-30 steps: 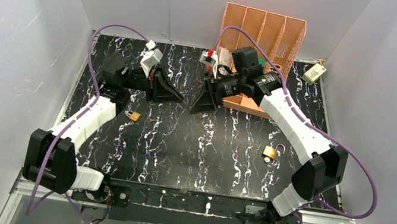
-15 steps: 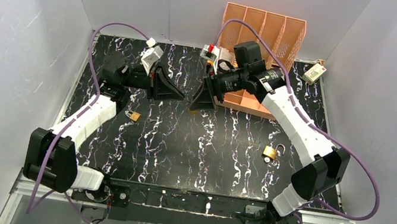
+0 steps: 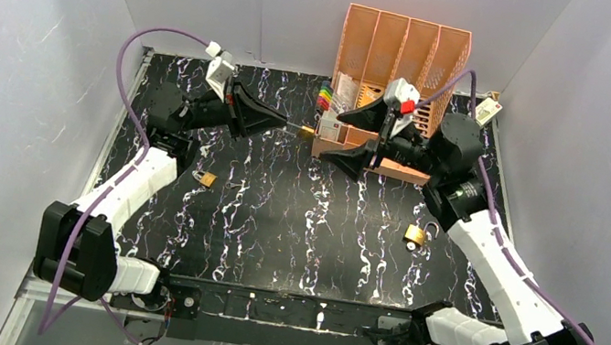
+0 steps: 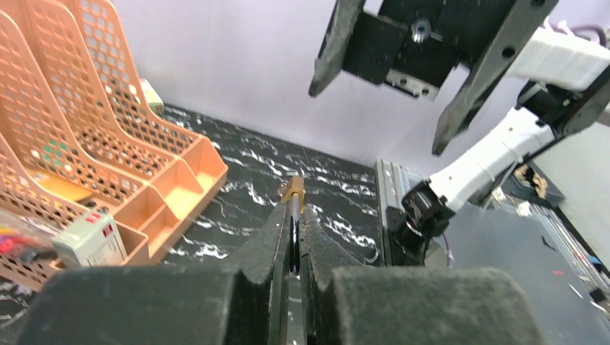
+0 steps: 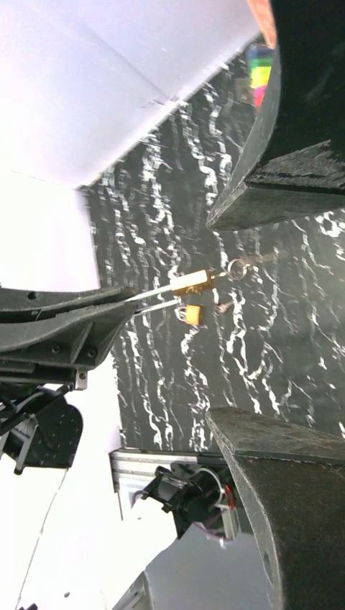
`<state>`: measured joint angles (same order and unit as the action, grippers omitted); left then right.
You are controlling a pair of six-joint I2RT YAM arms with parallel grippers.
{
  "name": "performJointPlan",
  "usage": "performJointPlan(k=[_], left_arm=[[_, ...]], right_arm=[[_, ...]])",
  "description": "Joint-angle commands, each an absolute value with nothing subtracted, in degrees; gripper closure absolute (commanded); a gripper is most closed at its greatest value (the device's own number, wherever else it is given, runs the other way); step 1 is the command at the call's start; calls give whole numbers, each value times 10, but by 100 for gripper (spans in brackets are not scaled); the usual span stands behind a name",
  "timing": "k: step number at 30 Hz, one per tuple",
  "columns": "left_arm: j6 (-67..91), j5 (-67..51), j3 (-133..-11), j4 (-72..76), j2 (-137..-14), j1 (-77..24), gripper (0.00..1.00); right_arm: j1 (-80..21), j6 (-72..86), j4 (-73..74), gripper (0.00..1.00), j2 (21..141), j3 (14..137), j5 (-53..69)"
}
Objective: Lock with the key
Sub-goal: Pick up the lock from the center of the board, then lock the lock.
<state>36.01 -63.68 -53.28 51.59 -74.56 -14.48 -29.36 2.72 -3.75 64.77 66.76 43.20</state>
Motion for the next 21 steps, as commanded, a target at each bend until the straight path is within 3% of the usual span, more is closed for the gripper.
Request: performJointPlan(k=[1,9,21], left_arm=[[429,-569,-534,653,-719,-147,100],[529,-572,-545,774,-749,-147,100],[546,-586,-539,800,-746,-147,100]], right_arm=[[-297,47,-280,1,637,618,446],[-297,47,-341,5,666,617,483],[-298,152,-416,20,746,657,555]])
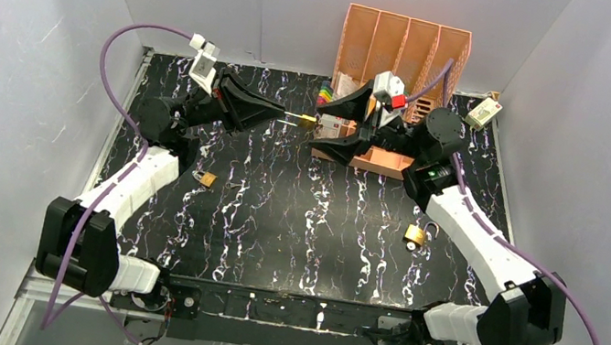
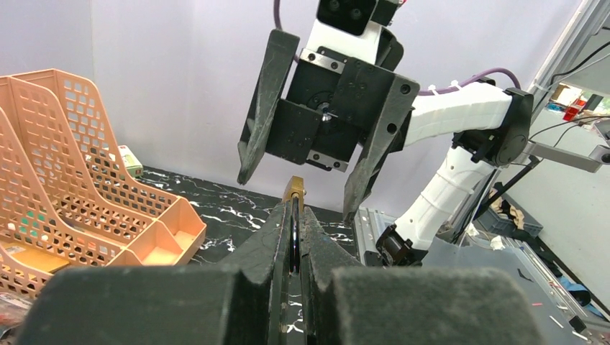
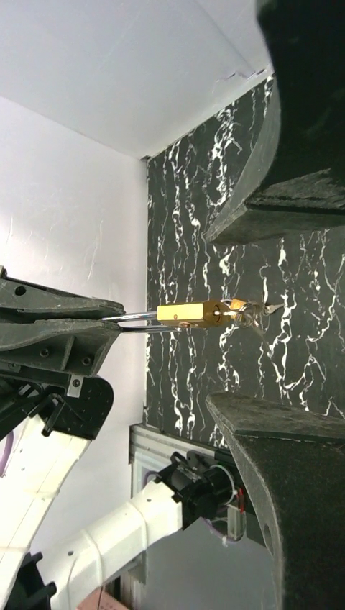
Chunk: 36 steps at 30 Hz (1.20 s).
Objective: Lock with the key
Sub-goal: Lock the lock.
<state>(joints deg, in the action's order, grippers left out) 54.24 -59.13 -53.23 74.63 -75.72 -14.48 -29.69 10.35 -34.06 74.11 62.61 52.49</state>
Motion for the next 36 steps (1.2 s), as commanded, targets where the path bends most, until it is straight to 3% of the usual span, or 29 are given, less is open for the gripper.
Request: performJointPlan(k=[1,9,16,17,18,21,23,25,27,32,36], left_arm=[[546,-586,-536,801,-745,-146,100],[545,-584,-526,802,-740,-147,100],[545,-580,-526,804,-738,-147,100],[545,-579,-526,804,-737,-147,100],[546,-578,-526,805,-736,-147,100],[544,-572,-517,811,-734,-147,100],[562,-590,-520,810,-731,-131,17],[599,-674,-548,808,-746,-106,14],[681,-785,-604,808,-803,-102,14],[682,-774,-605,807,-817,-101,7],[675,-758,-612,792,-828,-101,20]], right_arm=[[-298,158,-419,21,749,660,557],[-299,175,-418,29,762,669,564],[-305,177,-390,45,774,680,571],[-308,176,-375,57,777,686,572],[-311,173,-343,98,786,707,574],[-313,157,-292,100,779,723,546],[-272,146,-202,100,769,758,557],[-186,189,-158,100,781,801,658],[-163,114,12,100,808,887,710],[-163,123,24,100,815,896,730],[-170,128,29,100,824,895,741]])
